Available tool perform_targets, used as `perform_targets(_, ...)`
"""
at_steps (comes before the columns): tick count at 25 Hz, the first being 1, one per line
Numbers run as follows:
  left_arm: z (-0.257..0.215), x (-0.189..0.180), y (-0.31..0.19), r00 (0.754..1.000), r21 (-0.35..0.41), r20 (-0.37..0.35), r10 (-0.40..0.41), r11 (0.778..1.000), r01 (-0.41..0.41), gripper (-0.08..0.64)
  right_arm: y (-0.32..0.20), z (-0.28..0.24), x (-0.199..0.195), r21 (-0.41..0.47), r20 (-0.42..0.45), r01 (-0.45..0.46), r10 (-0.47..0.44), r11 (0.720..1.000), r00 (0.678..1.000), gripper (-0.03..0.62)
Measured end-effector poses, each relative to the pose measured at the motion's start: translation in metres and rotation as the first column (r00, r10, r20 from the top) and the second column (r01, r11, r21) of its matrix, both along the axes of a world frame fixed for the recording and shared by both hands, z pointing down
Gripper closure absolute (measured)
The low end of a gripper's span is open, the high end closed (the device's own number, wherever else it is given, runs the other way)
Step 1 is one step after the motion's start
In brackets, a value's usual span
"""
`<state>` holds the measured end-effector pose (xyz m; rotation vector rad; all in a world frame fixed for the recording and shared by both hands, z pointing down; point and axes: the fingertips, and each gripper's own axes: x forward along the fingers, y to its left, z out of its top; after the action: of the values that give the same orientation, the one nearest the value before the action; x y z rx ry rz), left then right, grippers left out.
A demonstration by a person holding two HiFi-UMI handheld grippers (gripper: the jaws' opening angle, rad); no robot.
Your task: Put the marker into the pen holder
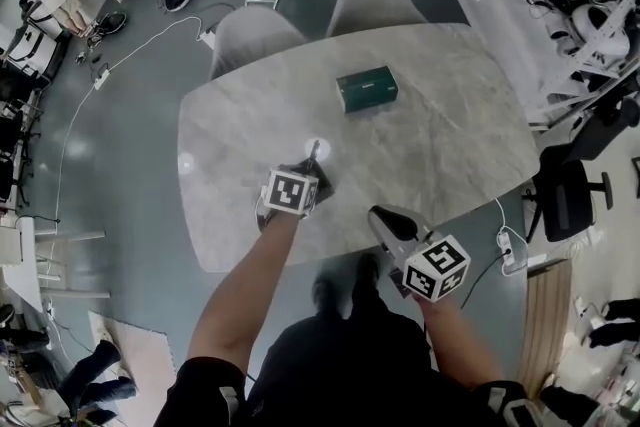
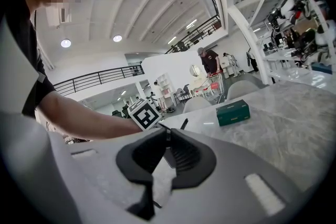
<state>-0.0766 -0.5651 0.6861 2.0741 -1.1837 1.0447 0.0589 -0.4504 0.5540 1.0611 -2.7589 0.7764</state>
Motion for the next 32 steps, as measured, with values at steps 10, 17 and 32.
perform_targets(10, -0.005, 0.004, 0.006, 0.999, 0.002, -0.048, -0.013, 1.0, 0.013, 0.483, 0.006, -0.003, 0.003, 0.01, 0.007, -0.01, 0.01, 1.0, 1.0, 0.568)
perform_targets(17, -0.044, -0.009, 0.007, 0.992, 0.144, -0.125, -0.018, 0.989, 0.036, 0.479, 0.011, -0.006, 0.0, 0.009, 0.004, -0.008, 0.008, 1.0, 1.0, 0.568)
perform_targets(32, -0.203, -0.093, 0.126, 0.94, 0.519, -0.316, 0.128, 0.853, 0.059, 0.546, 0.051, -0.097, -0.074, 0.169, -0.045, -0.052, 0.06, 0.984, 0.997, 0.569)
